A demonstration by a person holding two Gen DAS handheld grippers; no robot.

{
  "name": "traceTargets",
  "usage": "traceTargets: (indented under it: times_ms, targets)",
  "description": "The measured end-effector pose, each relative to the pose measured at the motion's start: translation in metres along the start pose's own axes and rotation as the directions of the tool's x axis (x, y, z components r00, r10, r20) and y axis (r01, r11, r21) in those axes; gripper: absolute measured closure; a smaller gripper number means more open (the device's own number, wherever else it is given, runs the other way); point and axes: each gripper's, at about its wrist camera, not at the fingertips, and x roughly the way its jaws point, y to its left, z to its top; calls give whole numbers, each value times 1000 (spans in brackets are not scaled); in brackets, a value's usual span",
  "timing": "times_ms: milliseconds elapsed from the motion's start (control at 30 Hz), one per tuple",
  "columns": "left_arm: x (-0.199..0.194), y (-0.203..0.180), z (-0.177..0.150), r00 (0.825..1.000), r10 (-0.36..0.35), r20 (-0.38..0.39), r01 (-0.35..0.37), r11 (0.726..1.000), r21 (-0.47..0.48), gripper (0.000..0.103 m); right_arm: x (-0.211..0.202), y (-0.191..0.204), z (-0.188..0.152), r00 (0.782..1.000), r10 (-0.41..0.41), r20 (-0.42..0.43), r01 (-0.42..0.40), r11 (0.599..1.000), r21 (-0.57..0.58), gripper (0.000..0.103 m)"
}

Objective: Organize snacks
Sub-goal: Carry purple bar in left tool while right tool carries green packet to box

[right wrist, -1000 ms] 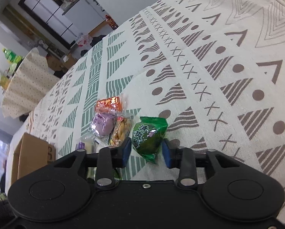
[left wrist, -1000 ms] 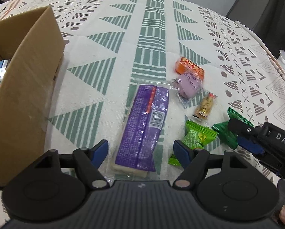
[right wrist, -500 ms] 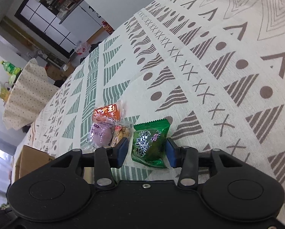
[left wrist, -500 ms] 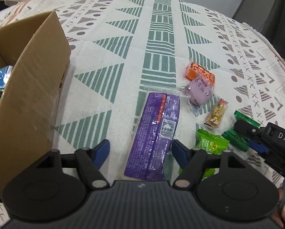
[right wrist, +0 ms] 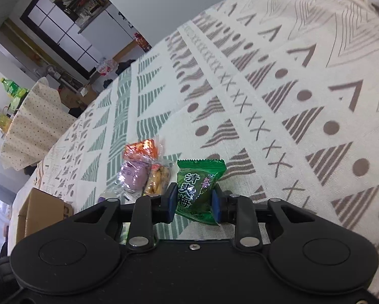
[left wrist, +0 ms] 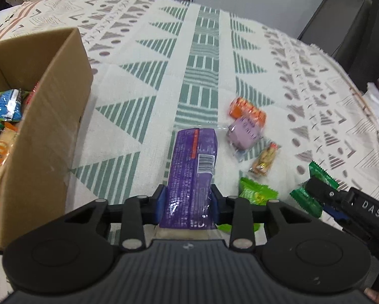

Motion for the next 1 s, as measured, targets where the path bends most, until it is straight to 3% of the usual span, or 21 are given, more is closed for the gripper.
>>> traceTargets:
  times_ms: [233, 1000]
  targets:
    - [-32, 5, 2, 996, -65, 55, 67, 997, -35, 69, -26, 18, -4, 999, 24, 43, -23, 999, -25, 76]
    - [-114, 55, 18, 963, -132, 236, 165, 979, -123, 69, -53, 132, -18, 988, 150, 45, -141, 975, -171, 75]
